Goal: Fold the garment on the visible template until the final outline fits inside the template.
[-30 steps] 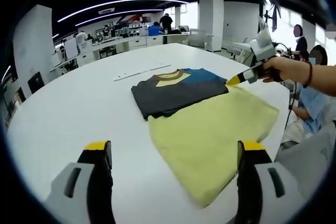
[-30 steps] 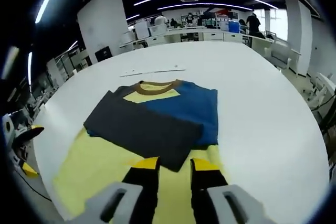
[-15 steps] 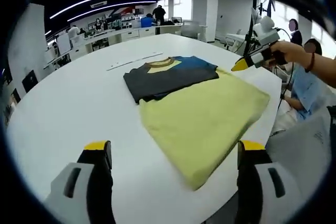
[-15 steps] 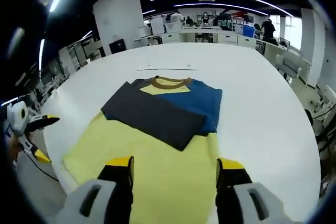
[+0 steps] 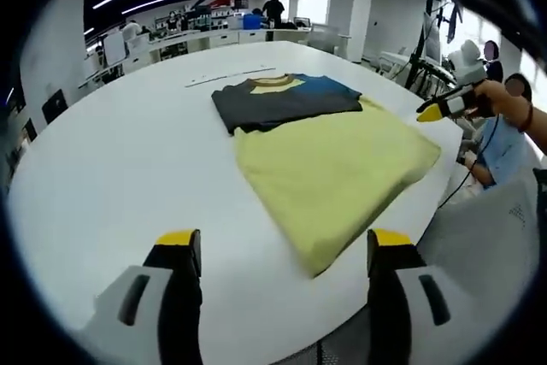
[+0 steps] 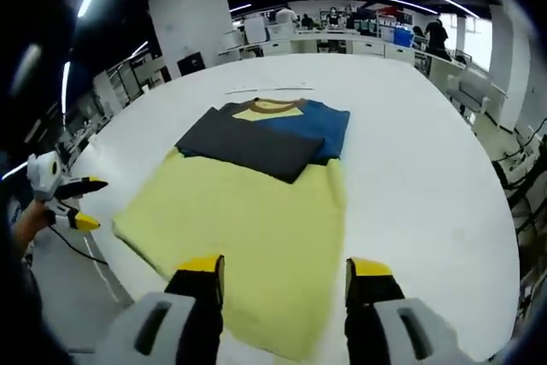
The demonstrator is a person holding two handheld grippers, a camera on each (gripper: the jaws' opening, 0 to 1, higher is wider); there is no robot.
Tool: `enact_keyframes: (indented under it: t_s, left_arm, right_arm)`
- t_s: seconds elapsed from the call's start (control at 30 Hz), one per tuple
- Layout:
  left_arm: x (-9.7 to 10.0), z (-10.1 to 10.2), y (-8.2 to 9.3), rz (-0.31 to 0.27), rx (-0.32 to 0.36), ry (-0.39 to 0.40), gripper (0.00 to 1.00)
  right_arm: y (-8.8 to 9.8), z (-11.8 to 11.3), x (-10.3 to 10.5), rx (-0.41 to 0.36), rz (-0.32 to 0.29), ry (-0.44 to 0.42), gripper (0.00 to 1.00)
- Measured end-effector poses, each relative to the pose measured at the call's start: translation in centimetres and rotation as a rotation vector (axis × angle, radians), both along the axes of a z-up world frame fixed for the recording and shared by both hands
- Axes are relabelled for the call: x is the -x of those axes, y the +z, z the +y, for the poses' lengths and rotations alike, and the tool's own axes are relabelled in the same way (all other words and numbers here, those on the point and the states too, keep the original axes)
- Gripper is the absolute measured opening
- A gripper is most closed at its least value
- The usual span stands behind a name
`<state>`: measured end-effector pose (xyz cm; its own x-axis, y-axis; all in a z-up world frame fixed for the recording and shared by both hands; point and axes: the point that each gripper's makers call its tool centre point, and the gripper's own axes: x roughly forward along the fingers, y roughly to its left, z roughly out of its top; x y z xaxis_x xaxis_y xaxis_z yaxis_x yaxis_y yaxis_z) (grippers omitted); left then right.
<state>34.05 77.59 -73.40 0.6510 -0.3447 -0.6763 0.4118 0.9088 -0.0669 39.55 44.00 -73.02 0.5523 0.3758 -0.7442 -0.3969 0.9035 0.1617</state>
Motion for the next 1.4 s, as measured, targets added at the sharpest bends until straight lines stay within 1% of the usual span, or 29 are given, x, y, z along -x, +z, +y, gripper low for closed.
enact_keyframes:
  t_s: [0.07,0.13,0.2,0.33,0.47,0.53,0.63,0.67,0.7,0.8,1.0,1.07,1.13,1.2,1.3,1.4]
  left_arm:
    - [0.2,0.3,-0.2,-0.006,-0.012,0.018,0.64]
    - [0.5,0.4,-0.4,0.001,-0.016,0.024,0.61]
    - [0.8,0.3,-0.8,0.018,-0.007,0.034,0.58]
    - [1.2,0.0,-1.1,0.032,0.02,0.05,0.51]
    - [1.6,-0.4,-1.9,0.073,0.06,0.072,0.44]
    - [1.5,-0.6,-2.1,0.072,0.079,0.082,0.4]
    - [1.7,-0.9,-2.4,0.091,0.091,0.087,0.35]
    - [1.9,-1.1,-2.7,0.108,0.094,0.089,0.33]
    - [2.0,-1.2,-2.8,0.115,0.097,0.085,0.32]
    - [2.5,-1.7,-3.4,0.161,0.114,0.086,0.28]
    - [2.3,-2.3,-3.7,0.167,0.143,0.088,0.22]
    - [2.2,-2.5,-3.8,0.174,0.157,0.098,0.19]
    - [2.1,-2.4,-3.9,0.176,0.16,0.109,0.18]
    - [1.8,-2.6,-3.9,0.176,0.188,0.117,0.17]
    - [1.8,-2.5,-4.1,0.183,0.163,0.12,0.08]
    - [1.7,-2.5,-4.2,0.193,0.159,0.117,0.05]
  right_arm:
    - [-0.6,-0.3,1.0,0.004,0.017,-0.006,0.54]
    - [-1.1,-0.4,1.9,0.006,0.034,-0.013,0.53]
    - [-1.4,-0.5,2.7,0.0,0.05,-0.031,0.52]
    - [-1.6,-0.8,3.5,0.003,0.047,-0.055,0.49]
    - [-2.0,-1.2,3.9,0.01,0.055,-0.071,0.48]
    - [-2.9,-2.2,4.2,0.036,0.074,-0.087,0.45]
    - [-3.5,-2.7,4.8,0.031,0.095,-0.112,0.39]
    - [-3.7,-2.8,4.9,0.029,0.1,-0.119,0.37]
    - [-4.3,-3.1,4.8,0.031,0.111,-0.127,0.35]
    - [-4.8,-3.4,5.1,0.027,0.13,-0.142,0.29]
    - [-4.7,-3.7,5.0,0.035,0.125,-0.166,0.23]
    - [-4.8,-4.1,4.8,0.046,0.124,-0.17,0.22]
    - [-4.9,-4.4,4.7,0.049,0.124,-0.171,0.21]
    - [-4.9,-4.4,4.6,0.045,0.122,-0.177,0.2]
    - [-5.0,-4.3,4.5,0.054,0.118,-0.175,0.16]
    - [-5.1,-3.9,4.6,0.047,0.121,-0.167,0.07]
